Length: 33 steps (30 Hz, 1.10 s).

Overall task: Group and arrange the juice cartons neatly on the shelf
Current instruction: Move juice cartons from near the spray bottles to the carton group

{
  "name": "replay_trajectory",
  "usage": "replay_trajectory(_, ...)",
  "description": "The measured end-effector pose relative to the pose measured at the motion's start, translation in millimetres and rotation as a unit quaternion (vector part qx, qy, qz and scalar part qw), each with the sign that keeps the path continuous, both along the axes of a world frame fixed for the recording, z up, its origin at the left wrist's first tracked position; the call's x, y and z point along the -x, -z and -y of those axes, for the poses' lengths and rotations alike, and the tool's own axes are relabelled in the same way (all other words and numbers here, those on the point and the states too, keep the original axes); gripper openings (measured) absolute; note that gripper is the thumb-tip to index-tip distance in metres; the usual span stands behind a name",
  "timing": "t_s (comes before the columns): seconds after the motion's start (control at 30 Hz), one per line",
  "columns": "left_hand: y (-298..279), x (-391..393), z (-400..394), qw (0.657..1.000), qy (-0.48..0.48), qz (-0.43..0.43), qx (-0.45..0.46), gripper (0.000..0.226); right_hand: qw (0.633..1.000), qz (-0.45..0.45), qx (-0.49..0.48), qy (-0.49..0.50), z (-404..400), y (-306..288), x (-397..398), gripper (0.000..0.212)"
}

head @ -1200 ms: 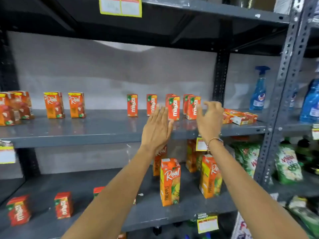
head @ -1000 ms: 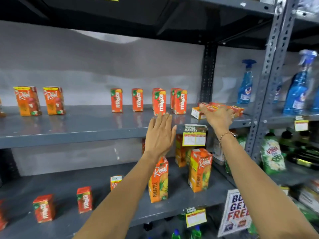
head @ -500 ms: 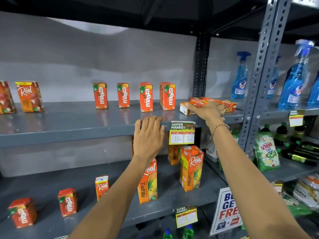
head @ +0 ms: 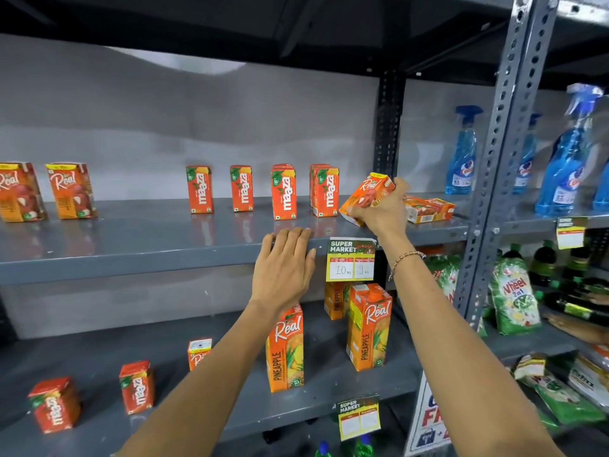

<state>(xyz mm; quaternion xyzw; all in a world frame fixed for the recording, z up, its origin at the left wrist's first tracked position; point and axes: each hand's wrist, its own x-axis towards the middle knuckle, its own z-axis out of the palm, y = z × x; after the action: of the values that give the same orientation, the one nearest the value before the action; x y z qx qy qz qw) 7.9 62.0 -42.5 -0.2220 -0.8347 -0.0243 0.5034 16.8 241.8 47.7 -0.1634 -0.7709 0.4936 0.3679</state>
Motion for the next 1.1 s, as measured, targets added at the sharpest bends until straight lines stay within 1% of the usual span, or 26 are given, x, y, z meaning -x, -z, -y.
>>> replay_trajectory(0.07, -2.7, -0.5, 11.8, 1.000, -0.008, 0.009, 0.007, 0.045, 0.998, -0.009, 0.060, -0.016, 5.5, 2.4, 1.0, 0.100)
replay_trajectory(0.1, -4.0, -0.6, 20.3, 1.000, -0.015, 0.014, 0.005, 0.044, 0.996, -0.007, 0.084, -0.028, 7.4, 4.4, 2.1, 0.095)
replay_trajectory(0.2, -6.7, -1.1, 53.1, 0.999, -0.039, 0.016, -0.001, 0.039, 0.990, -0.011, 0.113, -0.090, 22.4, 7.9, 0.8, 0.066)
replay_trajectory(0.23, -6.6, -1.7, 66.1, 0.999, -0.046, 0.013, -0.001, 0.038, 0.986, -0.015, 0.122, -0.111, 32.1, 8.0, -2.0, 0.060)
replay_trajectory(0.3, -6.3, -3.0, 94.6, 0.998, -0.058, 0.009, -0.003, 0.037, 0.978, -0.034, 0.138, -0.153, 58.5, 5.5, -11.0, 0.054)
replay_trajectory(0.37, -6.3, -5.0, 128.0, 0.997, -0.074, 0.010, -0.013, 0.036, 0.971, -0.051, 0.146, -0.184, 89.0, 3.9, -15.8, 0.058)
replay_trajectory(0.47, -6.9, -11.5, 186.9, 0.994, -0.107, 0.021, -0.026, 0.037, 0.962, -0.048, 0.134, -0.233, 143.3, 1.7, -19.4, 0.068)
replay_trajectory(0.53, -8.0, -16.4, 230.9, 0.991, -0.128, 0.029, -0.036, 0.038, 0.950, -0.040, 0.141, -0.276, 181.7, 0.0, -17.4, 0.069)
replay_trajectory(0.67, -10.3, -24.7, 318.2, 0.981, -0.185, 0.042, -0.037, 0.040, 0.936, -0.035, 0.133, -0.324, 258.6, 0.9, -7.2, 0.060)
replay_trajectory(0.77, -13.8, -27.1, 376.1, 0.976, -0.211, 0.042, -0.032, 0.040, 0.928, -0.021, 0.103, -0.357, 313.5, -1.3, 2.4, 0.057)
replay_trajectory(0.87, -19.1, -25.9, 425.5, 0.975, -0.216, 0.028, -0.036, 0.039, 0.920, 0.015, 0.059, -0.386, 364.5, -3.4, 13.0, 0.037)
replay_trajectory(1.0, -23.8, -23.9, 473.7, 0.977, -0.210, 0.030, -0.036, 0.039, 0.923, 0.024, 0.039, -0.382, 426.4, -7.2, 24.1, 0.039)
replay_trajectory(1.07, -23.5, -22.5, 490.8, 0.980, -0.192, 0.036, -0.038, 0.042, 0.923, 0.025, 0.029, -0.383, 454.1, -11.2, 28.7, 0.050)
replay_trajectory(1.1, -22.6, -21.2, 498.4, 0.982, -0.181, 0.039, -0.041, 0.044, 0.925, 0.027, 0.018, -0.379, 466.6, -13.4, 31.4, 0.052)
